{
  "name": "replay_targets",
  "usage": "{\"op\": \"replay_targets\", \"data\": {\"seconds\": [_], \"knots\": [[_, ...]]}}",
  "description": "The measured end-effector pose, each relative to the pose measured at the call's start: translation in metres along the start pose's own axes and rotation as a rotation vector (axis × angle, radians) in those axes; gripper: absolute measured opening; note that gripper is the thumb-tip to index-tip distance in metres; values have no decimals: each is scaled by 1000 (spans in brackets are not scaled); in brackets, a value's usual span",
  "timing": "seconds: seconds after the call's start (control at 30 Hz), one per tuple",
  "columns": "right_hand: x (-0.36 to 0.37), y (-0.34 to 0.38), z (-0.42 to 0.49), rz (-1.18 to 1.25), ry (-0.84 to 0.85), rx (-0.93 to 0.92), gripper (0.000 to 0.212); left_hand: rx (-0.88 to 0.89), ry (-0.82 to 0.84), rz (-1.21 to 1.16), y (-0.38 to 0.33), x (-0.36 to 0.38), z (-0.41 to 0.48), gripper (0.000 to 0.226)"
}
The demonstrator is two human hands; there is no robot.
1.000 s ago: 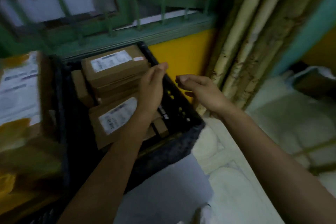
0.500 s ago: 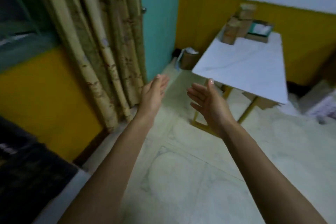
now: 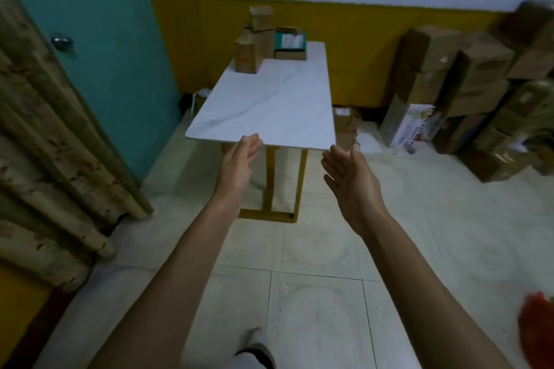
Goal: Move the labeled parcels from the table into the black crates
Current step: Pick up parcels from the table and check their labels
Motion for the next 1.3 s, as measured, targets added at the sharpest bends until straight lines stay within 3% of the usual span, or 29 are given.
{"op": "replay_targets", "data": {"seconds": [0.33,0.57,0.83,1.17,1.3], "knots": [[-134,56,150,-32,-290,-88,59,-107,121,-50,51,204,98,49],[-168,99,294,-19,-390,-92,57,-127,162,-91,56,342,192,53],[-165,112,431,-40,-363,-35,56,-162,126,-74,53,419,292,49],[-143,123,663,-92,-162,69,49,-134,-135,-15,81,502,455,44],[-129,155,769,-140,-93,103,46,-172,-219,-95,66,555,520,39]]}}
Point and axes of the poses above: each hand's wrist, its own z-axis towards the middle knuckle, its own x-axis out of the palm, y = z × x, the point moved 5 cm from there along z, towards the middle knuckle, and after that the axes turned 14 degrees about -y, right-handed, at the moved point
